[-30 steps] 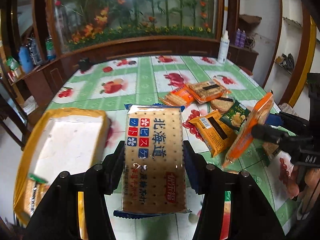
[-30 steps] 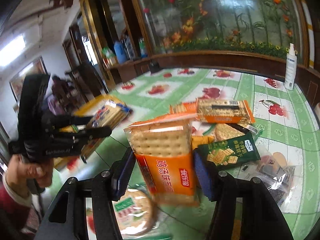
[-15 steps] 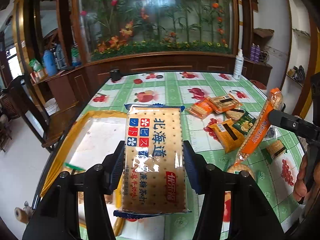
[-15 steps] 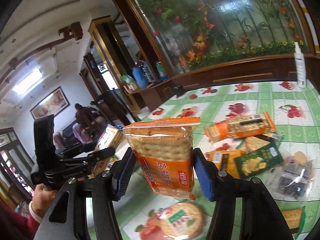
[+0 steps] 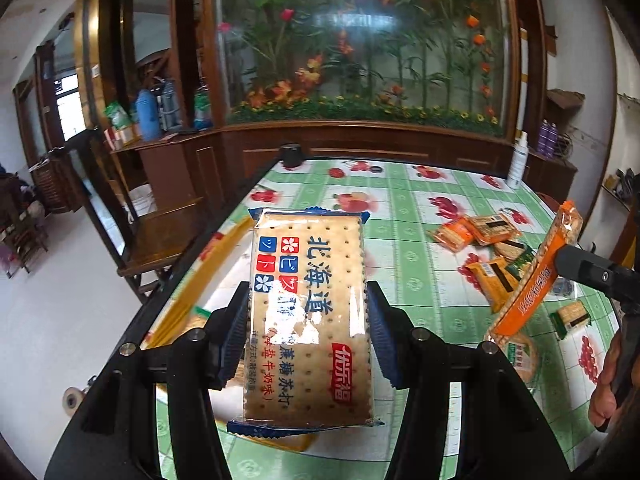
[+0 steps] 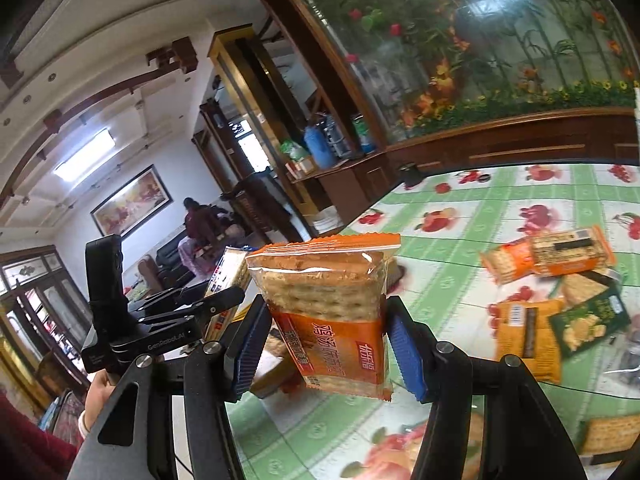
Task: Organize snacks
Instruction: 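Carry both packs over the white tray and release them inside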
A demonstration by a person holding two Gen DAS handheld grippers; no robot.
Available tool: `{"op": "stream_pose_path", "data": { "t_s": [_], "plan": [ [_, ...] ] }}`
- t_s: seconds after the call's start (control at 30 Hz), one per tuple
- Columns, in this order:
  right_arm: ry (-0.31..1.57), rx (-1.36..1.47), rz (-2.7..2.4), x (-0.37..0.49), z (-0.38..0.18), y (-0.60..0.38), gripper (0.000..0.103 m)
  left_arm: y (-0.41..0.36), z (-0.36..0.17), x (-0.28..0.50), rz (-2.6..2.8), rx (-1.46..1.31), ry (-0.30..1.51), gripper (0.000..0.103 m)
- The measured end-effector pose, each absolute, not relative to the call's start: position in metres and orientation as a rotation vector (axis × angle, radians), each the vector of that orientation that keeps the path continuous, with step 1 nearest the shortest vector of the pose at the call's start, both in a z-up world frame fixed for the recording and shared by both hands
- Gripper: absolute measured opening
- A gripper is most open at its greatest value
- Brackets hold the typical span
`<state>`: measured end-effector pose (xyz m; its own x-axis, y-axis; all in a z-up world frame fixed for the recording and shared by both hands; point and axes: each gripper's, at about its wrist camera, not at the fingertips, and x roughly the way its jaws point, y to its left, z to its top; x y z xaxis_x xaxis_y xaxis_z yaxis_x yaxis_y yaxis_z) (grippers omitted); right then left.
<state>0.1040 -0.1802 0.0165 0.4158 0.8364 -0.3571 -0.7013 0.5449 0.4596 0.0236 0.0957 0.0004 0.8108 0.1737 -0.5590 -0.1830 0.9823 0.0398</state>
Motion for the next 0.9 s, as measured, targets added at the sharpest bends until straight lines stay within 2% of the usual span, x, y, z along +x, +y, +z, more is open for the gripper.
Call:
{"op": "stream_pose_path", "data": {
  "t_s": [0.9],
  "plan": [
    [0.691, 0.239, 1.128, 0.127, -0.005, -0.048, 0.059, 0.164, -0.026, 0.019, 0.305, -0.112, 0.618, 0.054]
  ]
}}
